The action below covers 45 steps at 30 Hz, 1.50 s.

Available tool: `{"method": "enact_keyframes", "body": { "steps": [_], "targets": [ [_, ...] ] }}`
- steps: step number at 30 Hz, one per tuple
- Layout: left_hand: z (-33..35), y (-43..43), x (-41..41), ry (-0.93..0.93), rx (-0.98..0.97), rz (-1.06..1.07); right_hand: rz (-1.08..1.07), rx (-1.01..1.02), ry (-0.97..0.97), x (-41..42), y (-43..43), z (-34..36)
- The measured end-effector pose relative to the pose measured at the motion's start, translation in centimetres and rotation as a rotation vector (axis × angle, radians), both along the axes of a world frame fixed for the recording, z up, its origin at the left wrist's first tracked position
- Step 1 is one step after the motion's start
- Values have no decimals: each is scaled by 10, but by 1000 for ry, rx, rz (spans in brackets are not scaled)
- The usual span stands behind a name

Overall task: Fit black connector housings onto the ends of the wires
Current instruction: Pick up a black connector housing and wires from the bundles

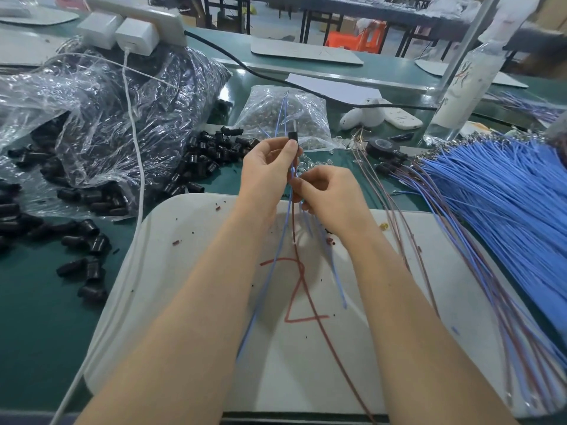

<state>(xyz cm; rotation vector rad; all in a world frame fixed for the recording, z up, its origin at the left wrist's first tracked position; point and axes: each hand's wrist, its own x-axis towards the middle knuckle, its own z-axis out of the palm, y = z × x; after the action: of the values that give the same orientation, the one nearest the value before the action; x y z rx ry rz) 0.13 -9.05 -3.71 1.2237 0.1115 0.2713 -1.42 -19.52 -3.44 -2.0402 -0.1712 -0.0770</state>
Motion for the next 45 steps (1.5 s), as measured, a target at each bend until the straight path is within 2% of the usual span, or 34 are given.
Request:
{"method": "enact_keyframes", "body": {
  "steps": [8,15,23,26,29,31,34,37,39,41,45],
  "targets": [
    [-2,-1,-1,3,50,-9,30,-46,13,3,-2,-3],
    [0,1,0,-7,-33,20,79,-72,48,3,0,-7],
    [1,7,3,11,-197,24,173,-209,34,-5,5,2],
    [1,10,6,23,-194,87,448,-307,130,-18,8,13],
    [-2,17,8,17,3,143,791,-414,304,-33,14,21],
    [-5,19,8,-2,127,160,843,-362,384,-36,12,26],
    [-7,16,10,-15,186,167,599,-338,275,-22,0,32],
    [-9,13,11,-12,207,151,136,-293,76,4,-5,24],
    [-12,12,12,-9,222,134,-102,-331,-20,19,0,15],
    [-14,11,11,-14,254,130,-196,-373,-46,32,8,7],
    [-17,10,11,-35,290,130,-244,-458,-86,55,24,0]
  ]
}}
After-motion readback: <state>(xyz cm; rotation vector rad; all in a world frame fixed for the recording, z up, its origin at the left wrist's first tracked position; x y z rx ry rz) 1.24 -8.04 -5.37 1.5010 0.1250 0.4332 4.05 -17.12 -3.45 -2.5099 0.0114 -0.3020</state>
